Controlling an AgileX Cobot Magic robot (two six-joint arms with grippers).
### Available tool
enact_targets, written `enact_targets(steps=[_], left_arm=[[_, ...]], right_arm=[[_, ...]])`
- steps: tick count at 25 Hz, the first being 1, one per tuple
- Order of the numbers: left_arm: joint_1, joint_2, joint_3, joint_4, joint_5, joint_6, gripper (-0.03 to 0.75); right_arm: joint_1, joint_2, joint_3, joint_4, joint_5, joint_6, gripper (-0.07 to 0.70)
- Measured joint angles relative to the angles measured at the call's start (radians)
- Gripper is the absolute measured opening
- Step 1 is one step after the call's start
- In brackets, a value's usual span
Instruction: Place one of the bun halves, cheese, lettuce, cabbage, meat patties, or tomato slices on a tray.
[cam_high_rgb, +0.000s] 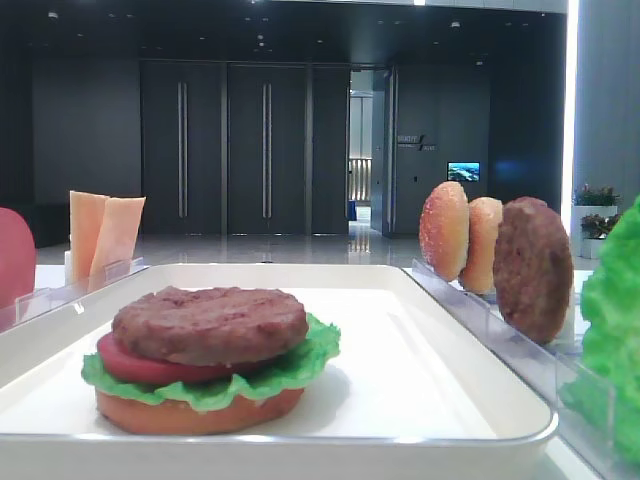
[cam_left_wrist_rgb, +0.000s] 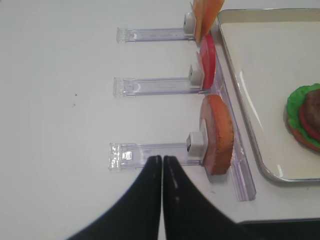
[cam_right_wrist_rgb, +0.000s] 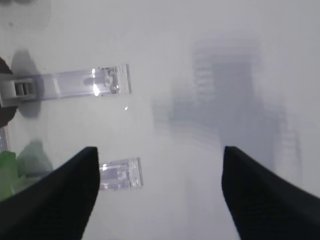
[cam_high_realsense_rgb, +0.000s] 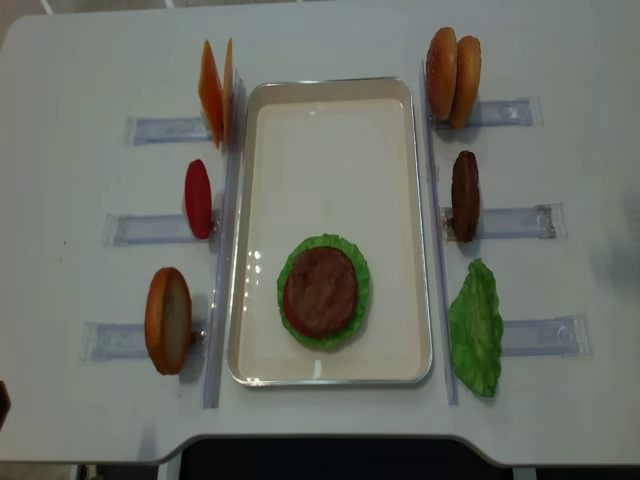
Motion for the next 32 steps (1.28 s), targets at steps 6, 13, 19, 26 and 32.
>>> enact_targets(steps=[6,13,19,26,32], left_arm=[[0.000,0.000,0.000,0.000,0.000,0.000,-0.001],[0.000,0.000,0.000,0.000,0.000,0.000,-0.001],[0.000,0.000,0.000,0.000,0.000,0.000,-0.001],[0.000,0.000,0.000,0.000,0.000,0.000,-0.001],[0.000,0.000,0.000,0.000,0.000,0.000,-0.001]], right_arm=[[0.000,-0.227,0.134,0.000,0.001,0.000,0.489],[0.000,-0.545,0.242,0.001,0.001,0.007,0.489],[0.000,-0.812,0.345,0.001,0.002,0.008,0.489],[0.000,-1.043,0.454,0.001,0.002,0.008,0.489],[0.000,-1.188,0.536,0.003,0.004,0.008,0.489]])
